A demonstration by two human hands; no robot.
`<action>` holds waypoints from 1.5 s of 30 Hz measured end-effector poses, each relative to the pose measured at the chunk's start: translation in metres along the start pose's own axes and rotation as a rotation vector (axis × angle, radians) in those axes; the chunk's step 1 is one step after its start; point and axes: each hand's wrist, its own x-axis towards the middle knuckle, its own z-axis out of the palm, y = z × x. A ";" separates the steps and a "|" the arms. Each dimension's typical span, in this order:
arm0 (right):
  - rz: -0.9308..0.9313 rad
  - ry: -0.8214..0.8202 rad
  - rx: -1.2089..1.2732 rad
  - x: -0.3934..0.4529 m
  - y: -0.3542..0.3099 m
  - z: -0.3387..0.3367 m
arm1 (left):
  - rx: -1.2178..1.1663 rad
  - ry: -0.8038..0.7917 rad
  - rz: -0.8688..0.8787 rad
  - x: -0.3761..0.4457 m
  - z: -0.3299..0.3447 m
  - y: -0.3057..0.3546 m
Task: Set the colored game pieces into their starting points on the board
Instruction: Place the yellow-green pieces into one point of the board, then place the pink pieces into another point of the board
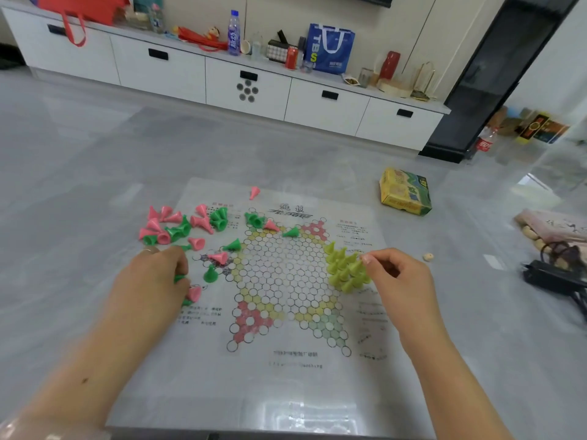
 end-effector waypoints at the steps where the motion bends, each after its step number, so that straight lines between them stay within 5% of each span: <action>1: 0.010 -0.027 -0.028 0.000 0.002 -0.001 | -0.008 0.006 0.003 0.000 0.000 0.000; 13: -0.024 -0.218 -0.242 0.001 0.013 0.006 | -0.010 0.054 0.023 0.003 0.000 -0.005; 35: -0.115 -0.244 -0.285 0.000 0.015 0.006 | -0.054 0.086 0.023 0.003 -0.002 -0.004; 40: -0.164 -0.143 -0.188 -0.002 0.008 0.004 | -0.185 0.240 0.054 -0.002 -0.018 0.005; 45: -0.245 -0.119 -0.107 -0.016 -0.022 0.012 | -0.156 0.197 0.006 0.003 -0.020 -0.013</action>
